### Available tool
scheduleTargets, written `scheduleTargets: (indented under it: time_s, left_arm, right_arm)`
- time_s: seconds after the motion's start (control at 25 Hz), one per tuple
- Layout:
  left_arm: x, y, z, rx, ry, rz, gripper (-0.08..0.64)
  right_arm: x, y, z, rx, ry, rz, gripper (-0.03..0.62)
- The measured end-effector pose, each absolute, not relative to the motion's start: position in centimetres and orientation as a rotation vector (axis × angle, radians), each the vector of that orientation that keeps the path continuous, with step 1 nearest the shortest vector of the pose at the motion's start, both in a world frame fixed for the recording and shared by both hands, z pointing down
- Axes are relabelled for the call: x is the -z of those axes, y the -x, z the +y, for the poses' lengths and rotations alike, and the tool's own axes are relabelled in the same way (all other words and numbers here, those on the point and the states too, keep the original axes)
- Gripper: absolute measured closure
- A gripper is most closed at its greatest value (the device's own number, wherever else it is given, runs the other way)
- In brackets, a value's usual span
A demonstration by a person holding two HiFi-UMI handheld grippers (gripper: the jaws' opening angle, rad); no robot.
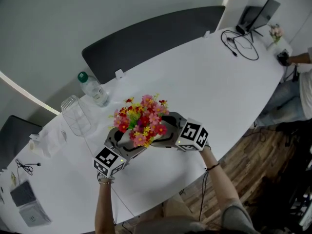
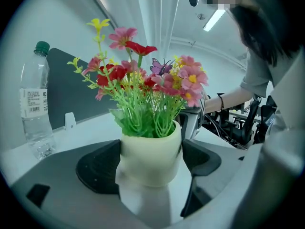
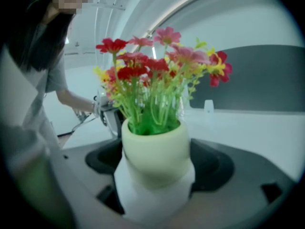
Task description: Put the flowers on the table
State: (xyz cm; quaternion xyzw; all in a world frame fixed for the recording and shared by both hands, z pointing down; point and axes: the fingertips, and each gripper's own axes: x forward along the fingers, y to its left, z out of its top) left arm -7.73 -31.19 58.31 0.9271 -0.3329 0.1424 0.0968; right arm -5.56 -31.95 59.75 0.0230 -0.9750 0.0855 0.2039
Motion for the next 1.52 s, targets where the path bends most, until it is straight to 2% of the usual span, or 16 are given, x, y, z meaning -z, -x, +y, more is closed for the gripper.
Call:
scheduleTargets:
  time_s: [1.24,1.52]
  left_arm:
    - [-58.4,8.7,-28.9,-0.317,-2.607,-1.113,0.133]
    - [-56.9,8.2,-27.8,-0.274,-2.583,-1.186,0.156]
  right_arm:
    - [-59.3,2.4,-31.2,-0.323,-0.325,-2.739,0.150]
    - [-57.8,2.0,-29.7,-0.329,-0.346,-2.760,0.165]
